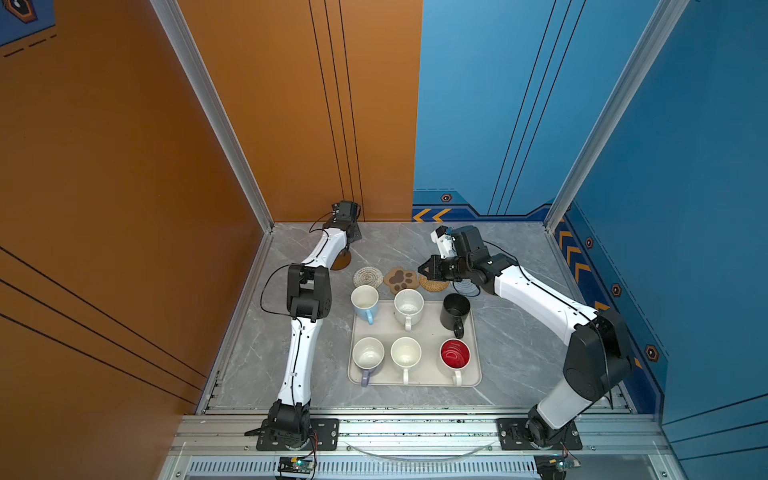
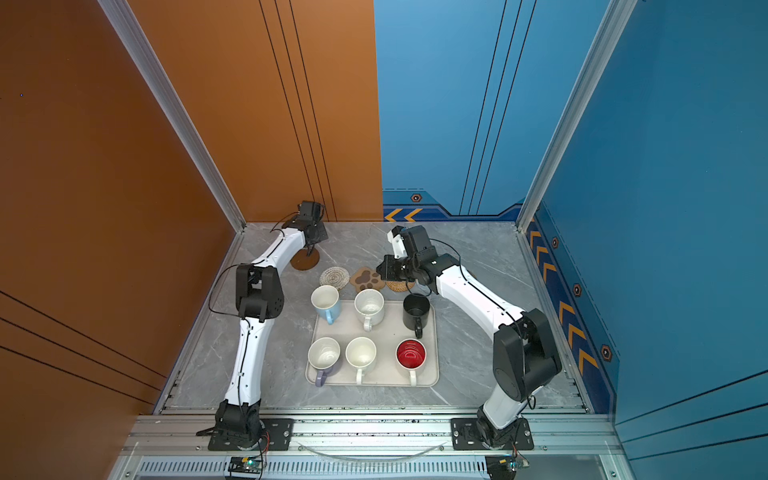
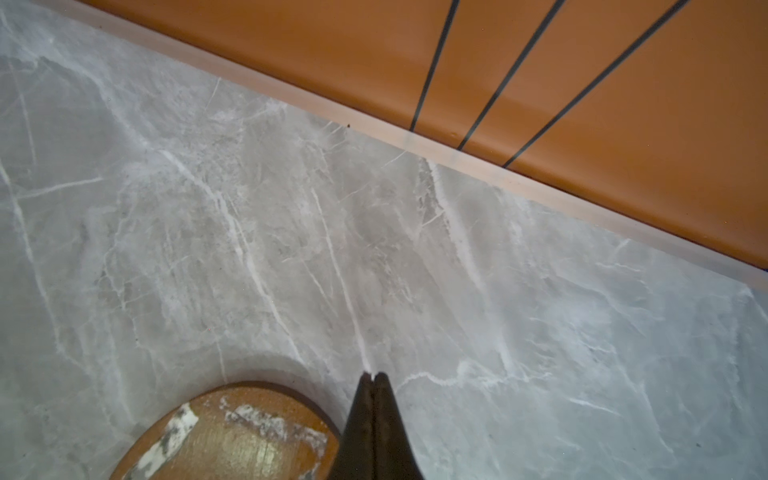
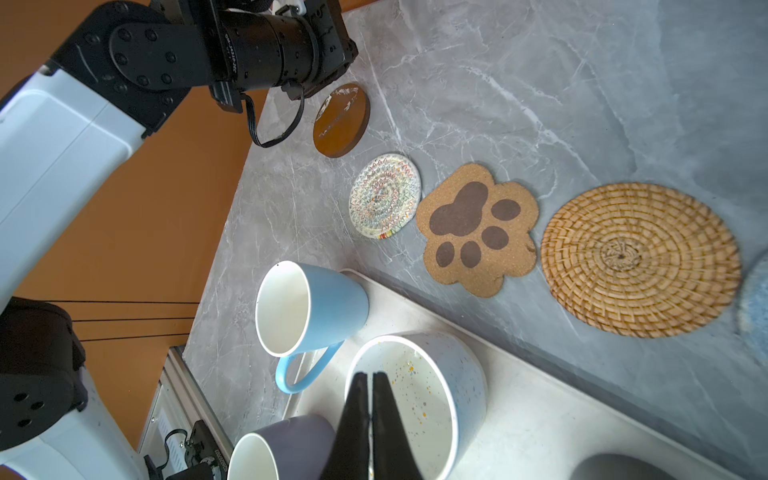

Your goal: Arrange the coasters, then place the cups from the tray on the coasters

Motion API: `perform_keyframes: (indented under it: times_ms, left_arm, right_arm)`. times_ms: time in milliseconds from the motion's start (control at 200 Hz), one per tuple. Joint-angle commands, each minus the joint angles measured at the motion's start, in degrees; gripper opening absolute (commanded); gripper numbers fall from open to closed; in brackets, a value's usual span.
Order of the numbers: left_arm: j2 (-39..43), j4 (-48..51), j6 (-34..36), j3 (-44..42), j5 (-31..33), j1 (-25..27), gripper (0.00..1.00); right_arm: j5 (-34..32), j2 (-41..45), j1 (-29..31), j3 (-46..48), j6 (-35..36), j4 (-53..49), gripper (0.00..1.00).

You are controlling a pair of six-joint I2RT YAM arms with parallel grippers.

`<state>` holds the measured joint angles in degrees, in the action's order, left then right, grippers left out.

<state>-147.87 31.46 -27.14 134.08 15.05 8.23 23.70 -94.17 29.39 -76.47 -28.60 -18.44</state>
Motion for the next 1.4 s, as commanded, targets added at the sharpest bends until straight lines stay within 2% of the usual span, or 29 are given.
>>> perform_keyframes:
  times_ms: [0, 360, 1071, 1392]
  left_arm:
    - [-1.5, 2.3, -1.5, 1.9, 2.5, -1.4, 0.0]
    - [-3.0, 2.9, -2.8, 1.6, 0.6, -3.0, 0.0]
    - [-3.8, 8.2, -4.1, 2.6, -4.2, -3.3, 0.0]
    - [0.0, 9.0, -4.0, -4.1, -3.5, -2.8, 0.0]
  right_arm:
    - [-1.9, 2.5, 0.6, 2.2, -0.5, -1.5, 0.01]
    - [-4.1, 5.9, 0.7, 4.5, 0.0, -4.0, 0.02]
    - [-3.8, 6.1, 1.0, 3.9, -0.3, -4.4, 0.02]
    - [-3.7, 6.9, 1.2, 5.0, -0.1, -4.0, 0.02]
